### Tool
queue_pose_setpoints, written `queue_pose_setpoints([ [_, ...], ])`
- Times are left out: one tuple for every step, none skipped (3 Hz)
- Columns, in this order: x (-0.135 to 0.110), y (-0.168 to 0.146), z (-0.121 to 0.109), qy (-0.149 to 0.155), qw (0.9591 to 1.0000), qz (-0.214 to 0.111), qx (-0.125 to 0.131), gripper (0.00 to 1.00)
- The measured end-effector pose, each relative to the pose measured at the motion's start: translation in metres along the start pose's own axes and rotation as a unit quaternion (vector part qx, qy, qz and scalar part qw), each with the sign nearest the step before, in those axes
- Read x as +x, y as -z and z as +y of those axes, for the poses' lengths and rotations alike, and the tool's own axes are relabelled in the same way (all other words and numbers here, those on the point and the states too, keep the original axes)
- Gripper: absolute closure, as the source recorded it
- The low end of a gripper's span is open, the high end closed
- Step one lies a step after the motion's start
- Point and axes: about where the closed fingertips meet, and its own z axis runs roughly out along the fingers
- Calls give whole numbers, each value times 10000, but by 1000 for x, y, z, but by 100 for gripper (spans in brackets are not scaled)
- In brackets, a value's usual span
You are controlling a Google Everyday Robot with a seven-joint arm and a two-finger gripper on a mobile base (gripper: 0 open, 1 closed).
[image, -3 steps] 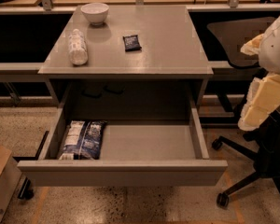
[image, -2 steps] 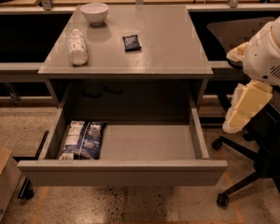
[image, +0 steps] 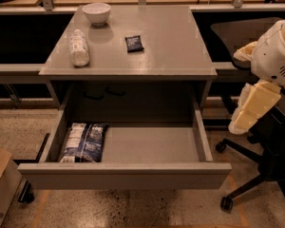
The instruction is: Pick blue chip bag from top drawer and place on counter
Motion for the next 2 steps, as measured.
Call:
queue_pose_setpoints([
  [-14, -17, 3, -37, 9993, -353, -142, 0],
  [-53, -60, 12, 12, 9951, -871, -475, 0],
])
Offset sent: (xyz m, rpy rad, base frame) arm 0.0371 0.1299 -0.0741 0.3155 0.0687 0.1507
